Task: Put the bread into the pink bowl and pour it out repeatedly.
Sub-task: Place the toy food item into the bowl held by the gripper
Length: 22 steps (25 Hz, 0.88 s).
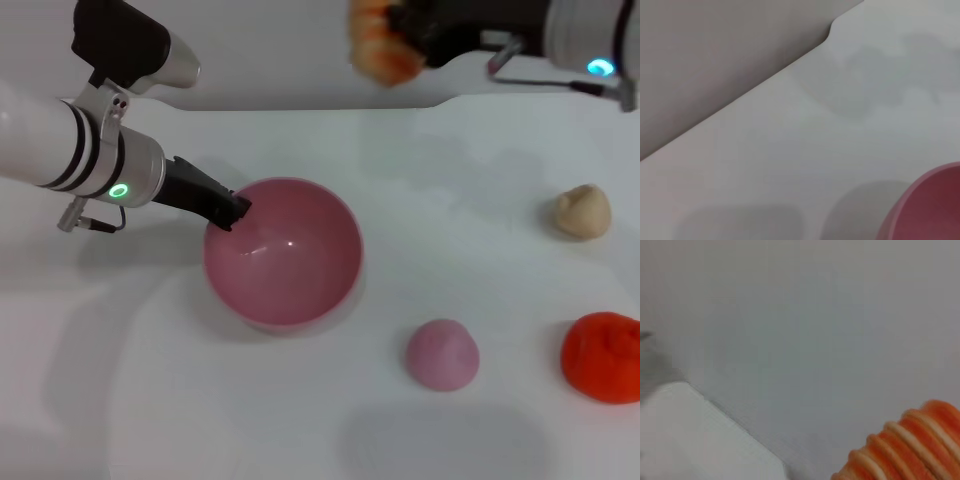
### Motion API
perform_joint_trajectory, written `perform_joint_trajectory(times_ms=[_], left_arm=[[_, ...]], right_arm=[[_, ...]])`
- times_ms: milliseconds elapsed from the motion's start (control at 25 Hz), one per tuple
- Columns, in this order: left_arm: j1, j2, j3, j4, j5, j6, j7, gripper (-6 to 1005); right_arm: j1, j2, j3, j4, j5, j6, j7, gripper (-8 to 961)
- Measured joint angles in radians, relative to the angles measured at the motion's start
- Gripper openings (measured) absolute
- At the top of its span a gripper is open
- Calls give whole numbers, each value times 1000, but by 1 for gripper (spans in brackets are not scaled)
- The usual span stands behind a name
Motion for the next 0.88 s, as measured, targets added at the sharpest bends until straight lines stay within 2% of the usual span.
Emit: perform_joint_trajectory(times_ms=[240,440,600,880], left_arm=[[-1,0,-15,-1,-1,-2,-12,47],[-7,0,-15,-2,-2,-4,-17,47],[-9,-1,-12,-2,-2,-7,-17,47],[-9,-2,-14,-4,-2,-9,-18,47]], right_arm=[[19,-1,-133,65,7,-24,-1,90],[30,-5,-213,131,75,-12,-28,87],[30,-5,-235,156,130,-10,-63,87],[42,-6,-238,181,130,-10,-53,86]])
